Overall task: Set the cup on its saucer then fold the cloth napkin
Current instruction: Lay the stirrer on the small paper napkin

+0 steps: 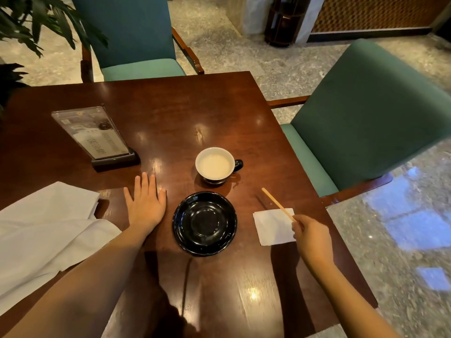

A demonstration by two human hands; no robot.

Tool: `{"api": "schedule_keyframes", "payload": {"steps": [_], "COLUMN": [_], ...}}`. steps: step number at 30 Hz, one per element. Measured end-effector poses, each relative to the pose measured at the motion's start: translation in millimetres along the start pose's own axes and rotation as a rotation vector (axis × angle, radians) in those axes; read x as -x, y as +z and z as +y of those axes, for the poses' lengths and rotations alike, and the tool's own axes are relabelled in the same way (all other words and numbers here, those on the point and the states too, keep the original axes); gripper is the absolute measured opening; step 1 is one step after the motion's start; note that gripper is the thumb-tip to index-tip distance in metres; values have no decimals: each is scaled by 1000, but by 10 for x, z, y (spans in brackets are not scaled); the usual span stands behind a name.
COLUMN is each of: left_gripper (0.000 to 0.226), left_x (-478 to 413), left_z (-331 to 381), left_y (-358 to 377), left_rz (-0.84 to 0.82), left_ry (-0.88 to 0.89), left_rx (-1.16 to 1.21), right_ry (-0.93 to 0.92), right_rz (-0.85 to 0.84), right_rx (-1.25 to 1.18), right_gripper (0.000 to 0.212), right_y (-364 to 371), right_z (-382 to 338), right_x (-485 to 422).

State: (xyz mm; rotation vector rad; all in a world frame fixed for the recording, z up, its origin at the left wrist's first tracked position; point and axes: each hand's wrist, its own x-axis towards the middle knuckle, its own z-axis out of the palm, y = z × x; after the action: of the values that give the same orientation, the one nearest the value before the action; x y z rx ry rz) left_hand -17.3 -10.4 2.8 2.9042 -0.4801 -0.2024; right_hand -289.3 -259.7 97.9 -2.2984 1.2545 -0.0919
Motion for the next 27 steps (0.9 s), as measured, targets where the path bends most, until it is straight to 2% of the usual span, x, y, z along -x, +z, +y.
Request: {"api": "schedule_keyframes", "payload": {"steps": [8,15,21,27], "left_gripper": [58,58,58,58], "left_x": [1,-2,-2,-4], "left_z": [13,8,1,1], "left_y": [2,-10,-26,-11], "left_rz": [-1,-15,-23,-13], "left_ry": [-1,3,5,6], "left_rx": [-11,-16,-19,-20], "right_ry": [54,128,33,-17], "right_rz": [88,26,24,35], "right_rx": [-41,-32,138,106], "right_gripper": [20,14,14,11], "right_y": [99,324,438,538], "right_z": [418,427,407,461], "right_x": [518,698,747,722]}}
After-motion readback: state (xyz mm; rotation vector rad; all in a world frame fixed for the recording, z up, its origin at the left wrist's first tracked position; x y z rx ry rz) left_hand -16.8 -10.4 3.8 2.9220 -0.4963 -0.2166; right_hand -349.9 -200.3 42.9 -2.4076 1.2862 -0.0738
